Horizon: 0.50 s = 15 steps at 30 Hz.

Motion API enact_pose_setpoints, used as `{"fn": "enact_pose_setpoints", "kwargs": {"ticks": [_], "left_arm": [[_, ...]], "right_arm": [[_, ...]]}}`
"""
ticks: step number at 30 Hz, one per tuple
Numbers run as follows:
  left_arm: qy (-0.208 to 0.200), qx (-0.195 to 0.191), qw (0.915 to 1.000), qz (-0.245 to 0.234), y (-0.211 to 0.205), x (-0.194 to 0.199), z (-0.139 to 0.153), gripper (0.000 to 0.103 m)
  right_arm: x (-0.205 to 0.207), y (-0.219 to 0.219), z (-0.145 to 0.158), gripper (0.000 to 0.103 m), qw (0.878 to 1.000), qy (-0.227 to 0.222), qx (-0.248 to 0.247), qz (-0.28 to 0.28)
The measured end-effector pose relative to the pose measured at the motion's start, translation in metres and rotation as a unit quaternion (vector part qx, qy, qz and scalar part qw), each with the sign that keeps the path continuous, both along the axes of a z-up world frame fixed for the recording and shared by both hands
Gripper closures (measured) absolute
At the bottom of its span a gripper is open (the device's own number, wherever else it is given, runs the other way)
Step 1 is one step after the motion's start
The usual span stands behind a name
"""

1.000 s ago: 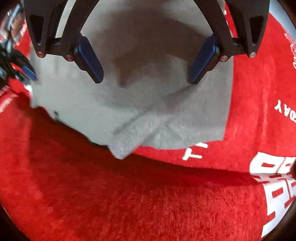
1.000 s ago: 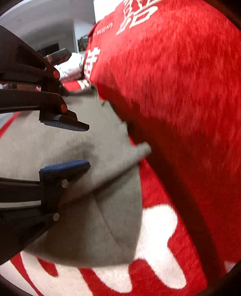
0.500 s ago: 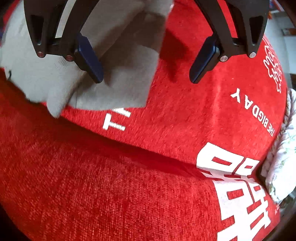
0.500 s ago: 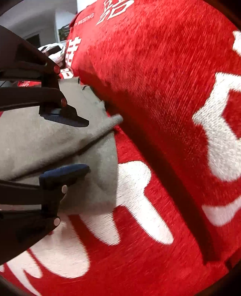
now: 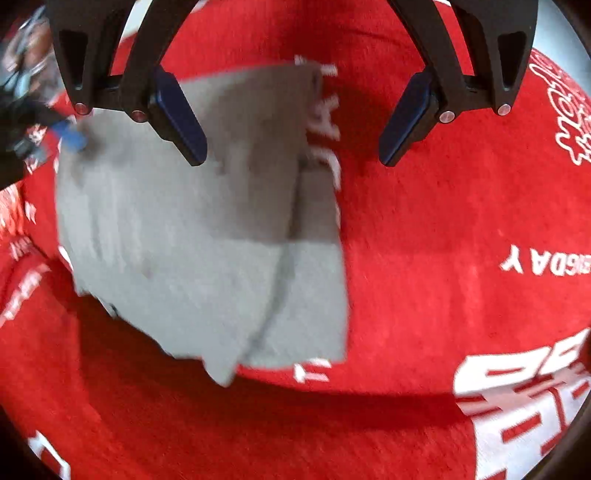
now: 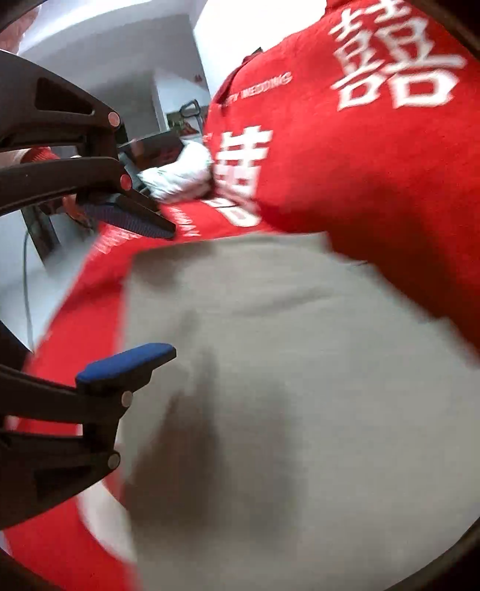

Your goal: Fold small clothes

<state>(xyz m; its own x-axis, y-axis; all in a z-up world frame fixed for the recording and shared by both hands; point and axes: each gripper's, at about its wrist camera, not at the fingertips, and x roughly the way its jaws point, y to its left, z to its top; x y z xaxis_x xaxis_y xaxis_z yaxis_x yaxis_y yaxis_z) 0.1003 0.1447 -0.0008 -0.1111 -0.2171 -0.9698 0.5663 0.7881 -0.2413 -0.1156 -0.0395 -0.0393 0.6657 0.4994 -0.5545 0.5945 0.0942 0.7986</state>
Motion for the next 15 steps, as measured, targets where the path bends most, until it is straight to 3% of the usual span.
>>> {"fn": "enact_pose_setpoints", "kwargs": {"ticks": [4,5,6,8,9,10,12,13,14,15], "left_arm": [[0.041,-0.015,0.9989,-0.018,0.01,-0.012,-0.01,0.009],[0.046,-0.016,0.9986,-0.023,0.012,-0.015,-0.013,0.014],[0.051,-0.017,0.9982,-0.025,0.012,-0.015,-0.014,0.024],[0.066,-0.023,0.9972,-0.025,0.014,-0.015,-0.02,0.028],[0.069,-0.032,0.9968,-0.023,0.015,-0.015,-0.021,0.042],[0.076,-0.039,0.996,-0.026,0.014,-0.015,-0.024,0.064],[0.083,-0.037,0.9955,-0.025,0.013,-0.01,-0.03,0.082],[0.087,-0.043,0.995,-0.023,0.011,-0.006,-0.032,0.09],[0.093,-0.053,0.994,-0.022,0.011,-0.004,-0.032,0.09],[0.094,-0.062,0.9934,-0.024,0.012,-0.002,-0.028,0.093]], "right_arm": [[0.0,0.063,-0.036,0.04,0.996,0.029,0.077,-0.039],[0.0,0.075,-0.043,0.04,0.994,0.035,0.086,-0.06],[-0.002,0.079,-0.044,0.04,0.993,0.037,0.086,-0.071],[-0.002,0.085,-0.048,0.04,0.991,0.044,0.082,-0.098],[-0.001,0.084,-0.048,0.04,0.989,0.042,0.085,-0.11],[0.0,0.083,-0.049,0.04,0.986,0.038,0.09,-0.133],[0.0,0.075,-0.049,0.042,0.982,0.032,0.093,-0.162],[0.0,0.07,-0.048,0.067,0.98,0.03,0.091,-0.174],[0.004,0.064,-0.046,0.085,0.98,0.032,0.082,-0.181],[0.008,0.06,-0.043,0.095,0.981,0.037,0.072,-0.175]]}}
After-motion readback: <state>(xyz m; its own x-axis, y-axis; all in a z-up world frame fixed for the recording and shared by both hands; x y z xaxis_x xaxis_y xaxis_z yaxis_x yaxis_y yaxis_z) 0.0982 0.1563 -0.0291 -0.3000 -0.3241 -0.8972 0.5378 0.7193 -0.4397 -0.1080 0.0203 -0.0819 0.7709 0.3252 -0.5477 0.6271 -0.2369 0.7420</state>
